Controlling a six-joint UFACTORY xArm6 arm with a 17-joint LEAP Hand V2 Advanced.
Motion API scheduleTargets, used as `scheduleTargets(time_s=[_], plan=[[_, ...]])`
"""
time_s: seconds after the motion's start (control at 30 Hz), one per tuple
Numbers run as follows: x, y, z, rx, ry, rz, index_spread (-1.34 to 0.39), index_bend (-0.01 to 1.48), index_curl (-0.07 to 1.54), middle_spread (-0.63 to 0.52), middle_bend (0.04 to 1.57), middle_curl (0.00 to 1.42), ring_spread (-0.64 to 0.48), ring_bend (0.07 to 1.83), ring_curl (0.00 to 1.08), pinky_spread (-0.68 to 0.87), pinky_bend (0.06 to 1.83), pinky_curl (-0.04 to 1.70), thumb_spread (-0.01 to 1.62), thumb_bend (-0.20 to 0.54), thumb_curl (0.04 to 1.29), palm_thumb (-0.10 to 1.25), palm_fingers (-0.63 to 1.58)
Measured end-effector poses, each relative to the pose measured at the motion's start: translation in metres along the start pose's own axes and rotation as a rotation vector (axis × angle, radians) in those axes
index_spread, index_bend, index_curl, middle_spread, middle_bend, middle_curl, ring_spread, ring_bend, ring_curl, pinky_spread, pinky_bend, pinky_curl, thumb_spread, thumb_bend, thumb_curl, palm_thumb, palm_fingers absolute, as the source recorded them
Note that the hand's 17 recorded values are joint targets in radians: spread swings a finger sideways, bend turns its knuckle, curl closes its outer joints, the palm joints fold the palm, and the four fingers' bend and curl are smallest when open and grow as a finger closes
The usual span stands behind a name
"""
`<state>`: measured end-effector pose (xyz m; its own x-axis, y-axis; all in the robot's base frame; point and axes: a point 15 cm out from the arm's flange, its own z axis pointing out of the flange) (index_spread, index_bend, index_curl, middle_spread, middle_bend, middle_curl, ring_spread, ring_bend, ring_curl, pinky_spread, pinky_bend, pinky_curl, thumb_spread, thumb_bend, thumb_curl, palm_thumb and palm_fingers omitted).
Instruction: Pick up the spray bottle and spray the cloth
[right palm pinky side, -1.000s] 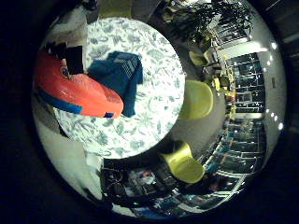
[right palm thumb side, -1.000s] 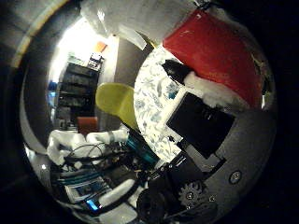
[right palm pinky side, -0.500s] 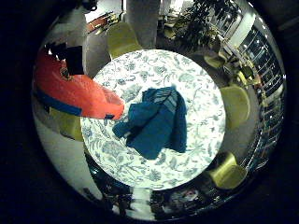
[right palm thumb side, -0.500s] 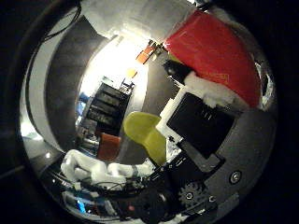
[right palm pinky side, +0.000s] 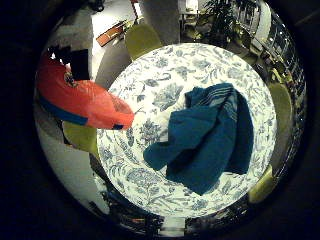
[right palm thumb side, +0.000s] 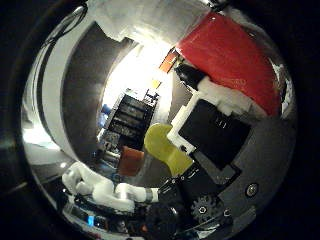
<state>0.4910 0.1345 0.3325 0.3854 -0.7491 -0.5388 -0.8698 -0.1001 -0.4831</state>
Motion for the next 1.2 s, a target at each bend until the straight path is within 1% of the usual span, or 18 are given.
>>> scheduleTargets(time_s=[0.4,0.6,0.77,1.0,1.2], plan=[[0.016,0.006,0.025,-0.024,-0.011,-0.022,-0.17,1.20,0.70,-0.07,1.37,0.60,-0.16,1.46,0.61,-0.21,1.29,0.89,0.99,-0.013,0.70,1.07,1.21],[0.015,-0.001,0.039,0.026,-0.075,-0.012,-0.17,1.20,0.70,-0.07,1.37,0.61,-0.16,1.46,0.61,-0.21,1.30,0.89,1.00,-0.013,0.71,1.06,1.20],[0.017,0.004,0.056,0.007,-0.093,0.002,-0.17,1.20,0.70,-0.07,1.37,0.61,-0.16,1.46,0.61,-0.21,1.30,0.89,1.00,-0.013,0.71,1.06,1.20],[0.023,0.010,0.065,-0.011,-0.096,0.019,-0.17,1.20,0.70,-0.07,1.36,0.61,-0.16,1.46,0.61,-0.21,1.30,0.89,1.00,-0.013,0.71,1.06,1.21],[0.021,0.017,0.071,-0.027,-0.100,0.012,-0.17,1.20,0.70,-0.07,1.36,0.61,-0.16,1.46,0.61,-0.21,1.30,0.89,1.00,-0.013,0.71,1.06,1.21]])
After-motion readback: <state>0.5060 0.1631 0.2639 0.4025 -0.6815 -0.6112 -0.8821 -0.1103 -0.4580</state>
